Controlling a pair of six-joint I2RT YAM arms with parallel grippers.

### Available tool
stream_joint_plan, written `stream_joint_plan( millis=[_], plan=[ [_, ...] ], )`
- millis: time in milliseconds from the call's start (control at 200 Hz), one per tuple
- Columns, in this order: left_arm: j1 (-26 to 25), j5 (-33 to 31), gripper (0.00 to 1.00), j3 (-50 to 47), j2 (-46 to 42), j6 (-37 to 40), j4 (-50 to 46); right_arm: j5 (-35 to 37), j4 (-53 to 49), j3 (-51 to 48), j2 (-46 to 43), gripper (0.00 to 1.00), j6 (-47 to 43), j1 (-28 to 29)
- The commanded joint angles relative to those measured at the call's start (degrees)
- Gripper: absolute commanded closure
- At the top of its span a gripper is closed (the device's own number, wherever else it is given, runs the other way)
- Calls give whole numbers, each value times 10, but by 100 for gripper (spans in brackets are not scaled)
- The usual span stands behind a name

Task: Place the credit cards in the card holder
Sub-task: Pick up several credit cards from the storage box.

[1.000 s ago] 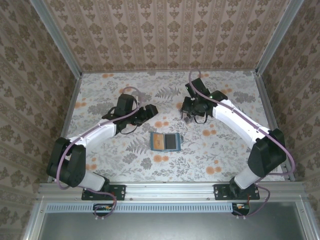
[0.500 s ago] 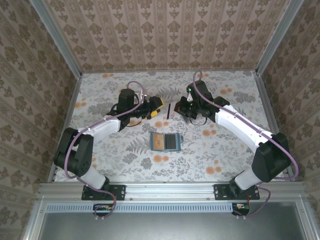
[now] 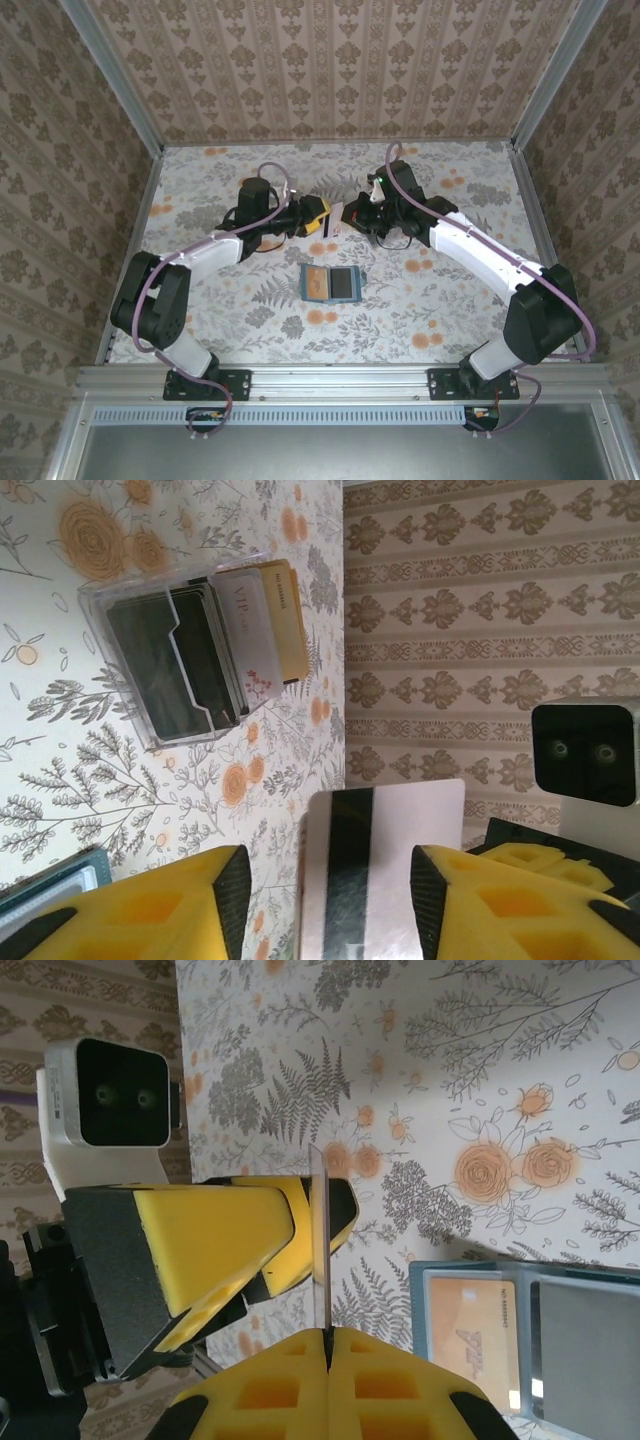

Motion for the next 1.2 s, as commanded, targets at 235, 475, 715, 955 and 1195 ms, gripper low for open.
stream_joint_plan(
  millis=[235,475,715,955,1195],
  plan=[
    [-2,18,83,-1,-25,-28,56,-63,58,-34,-1,95,-12,-28],
    [-2,14,100,-7,-38,-34,72,-85,98,-59,-7,91,-6,-39],
    [-3,20,100,-21,-22,-74,140,-108,160,-77,-4,80,31,-39],
    [-3,20,100,-49,4,-140,256,-119,179,-82,-4,74,38,-39],
    [-10,24,81,-46,11,-151,285,-120,171,-78,3,88,33,-38]
  ],
)
